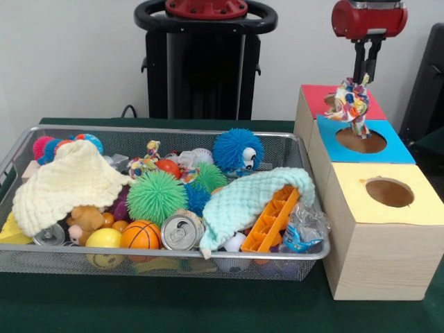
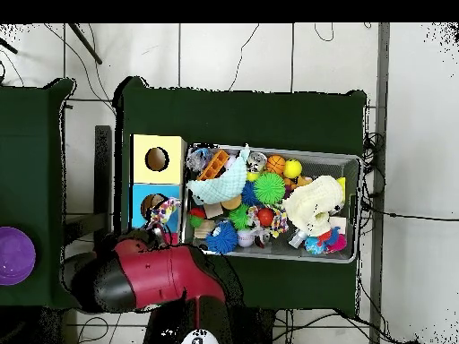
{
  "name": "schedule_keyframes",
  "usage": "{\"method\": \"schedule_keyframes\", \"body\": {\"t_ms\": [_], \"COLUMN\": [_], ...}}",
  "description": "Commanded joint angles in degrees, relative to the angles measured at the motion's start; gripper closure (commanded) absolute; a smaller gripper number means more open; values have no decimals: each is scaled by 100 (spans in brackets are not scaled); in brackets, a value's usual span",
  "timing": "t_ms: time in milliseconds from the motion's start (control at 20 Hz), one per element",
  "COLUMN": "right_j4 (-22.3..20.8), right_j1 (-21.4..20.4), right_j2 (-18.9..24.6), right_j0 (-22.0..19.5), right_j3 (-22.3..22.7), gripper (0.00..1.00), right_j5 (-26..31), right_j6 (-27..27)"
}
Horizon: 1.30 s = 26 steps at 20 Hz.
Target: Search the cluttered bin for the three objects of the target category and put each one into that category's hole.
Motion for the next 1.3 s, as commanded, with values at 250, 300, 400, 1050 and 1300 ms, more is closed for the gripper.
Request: {"method": "schedule_keyframes", "body": {"t_ms": [250, 300, 400, 1050, 1300], "right_j4": [649, 676, 735, 969, 985], "right_j1": [301, 290, 257, 369, 705], "right_j2": [-380, -405, -463, -750, -853], "right_j0": [244, 225, 178, 253, 420], "right_j3": [-373, -393, -429, -1284, -1874], "gripper": [100, 100, 100, 100, 100], "right_j5": [281, 318, 397, 1048, 1349], "right_j6": [1632, 1598, 1509, 1421, 1460]}}
